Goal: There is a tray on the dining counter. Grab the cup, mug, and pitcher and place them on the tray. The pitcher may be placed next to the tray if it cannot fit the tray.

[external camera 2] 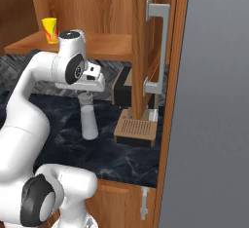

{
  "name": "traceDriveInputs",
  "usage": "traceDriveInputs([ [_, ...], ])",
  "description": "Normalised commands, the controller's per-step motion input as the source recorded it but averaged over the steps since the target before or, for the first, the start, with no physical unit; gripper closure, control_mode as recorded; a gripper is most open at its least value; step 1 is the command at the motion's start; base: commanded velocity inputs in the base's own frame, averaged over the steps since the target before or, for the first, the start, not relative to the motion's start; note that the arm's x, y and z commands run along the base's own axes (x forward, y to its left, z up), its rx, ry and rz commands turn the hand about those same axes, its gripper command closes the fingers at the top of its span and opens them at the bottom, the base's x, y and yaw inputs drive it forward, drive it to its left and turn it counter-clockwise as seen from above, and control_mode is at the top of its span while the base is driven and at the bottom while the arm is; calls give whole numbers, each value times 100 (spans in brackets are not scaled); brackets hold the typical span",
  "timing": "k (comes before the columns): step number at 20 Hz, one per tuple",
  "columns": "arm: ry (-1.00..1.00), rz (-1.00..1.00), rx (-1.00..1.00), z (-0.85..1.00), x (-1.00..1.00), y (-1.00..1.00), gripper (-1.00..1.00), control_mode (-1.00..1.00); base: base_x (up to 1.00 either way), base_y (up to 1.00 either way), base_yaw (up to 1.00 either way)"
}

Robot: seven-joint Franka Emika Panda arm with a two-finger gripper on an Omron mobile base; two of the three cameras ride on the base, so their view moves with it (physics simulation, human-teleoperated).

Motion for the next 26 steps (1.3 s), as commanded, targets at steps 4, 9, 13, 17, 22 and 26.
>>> traceDriveInputs([
  [4, -1, 0, 0, 0, -17, 9, -100, -100, 0, 0, 0],
  [9, -14, 7, -4, 7, -29, 33, -100, -100, 0, 0, 0],
  [13, -23, 13, -13, 36, -21, 43, -100, -100, 0, 0, 0],
  [17, -24, 14, -17, 44, -10, 45, -100, -100, 0, 0, 0],
  [22, -21, 14, -22, 41, -6, 48, -100, -100, 0, 0, 0],
  [26, -19, 13, -25, 42, -1, 52, -100, -100, 0, 0, 0],
])
